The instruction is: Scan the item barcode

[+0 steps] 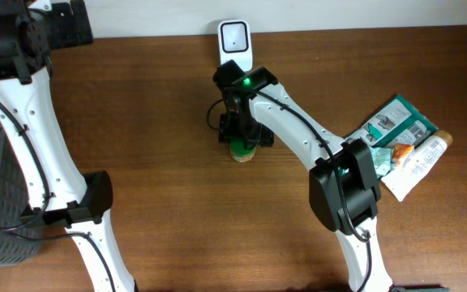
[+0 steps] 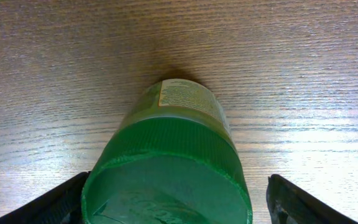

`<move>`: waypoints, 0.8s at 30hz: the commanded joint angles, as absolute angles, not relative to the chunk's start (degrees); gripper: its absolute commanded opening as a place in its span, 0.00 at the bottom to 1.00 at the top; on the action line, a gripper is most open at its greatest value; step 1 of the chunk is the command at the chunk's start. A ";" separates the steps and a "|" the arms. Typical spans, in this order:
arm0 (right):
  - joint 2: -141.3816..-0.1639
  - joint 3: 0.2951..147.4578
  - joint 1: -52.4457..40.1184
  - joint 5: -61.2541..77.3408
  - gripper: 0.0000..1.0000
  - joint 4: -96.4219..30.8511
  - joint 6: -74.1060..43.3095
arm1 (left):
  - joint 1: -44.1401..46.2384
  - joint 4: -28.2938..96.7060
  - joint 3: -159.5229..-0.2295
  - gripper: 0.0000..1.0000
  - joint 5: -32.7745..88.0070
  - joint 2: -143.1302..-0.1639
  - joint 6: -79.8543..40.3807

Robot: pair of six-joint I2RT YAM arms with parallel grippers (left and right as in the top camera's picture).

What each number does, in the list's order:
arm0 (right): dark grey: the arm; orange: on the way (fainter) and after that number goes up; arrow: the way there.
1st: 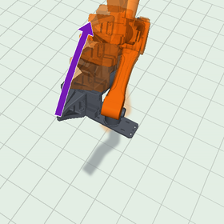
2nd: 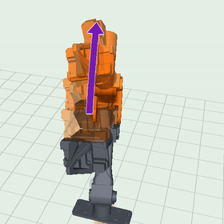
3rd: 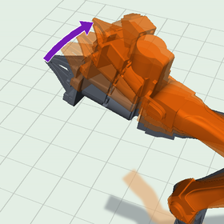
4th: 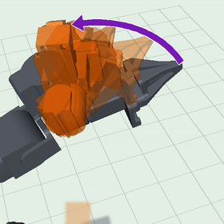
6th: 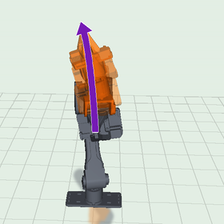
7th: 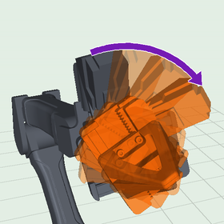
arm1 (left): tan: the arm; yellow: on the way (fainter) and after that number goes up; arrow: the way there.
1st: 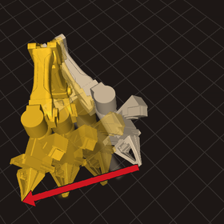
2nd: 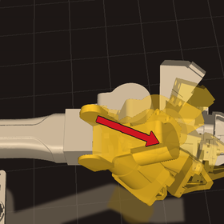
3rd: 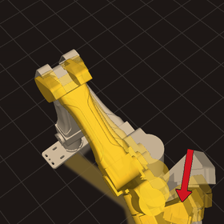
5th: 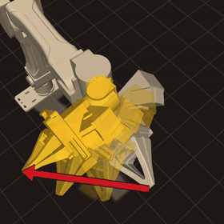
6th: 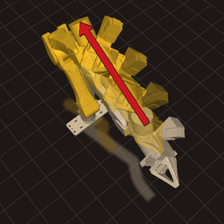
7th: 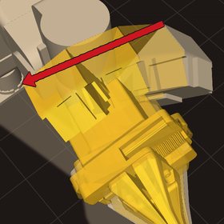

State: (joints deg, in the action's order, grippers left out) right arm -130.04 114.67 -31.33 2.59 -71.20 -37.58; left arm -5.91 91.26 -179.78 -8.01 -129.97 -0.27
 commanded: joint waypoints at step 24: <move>-127.98 124.62 -31.44 1.93 0.61 -79.15 25.06 | -6.07 91.37 -179.65 0.99 -8.86 -130.26 -0.84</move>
State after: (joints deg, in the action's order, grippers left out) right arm -130.10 123.55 -31.33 2.42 -78.54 6.39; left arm -5.91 91.29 -179.78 -8.01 -129.97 -0.27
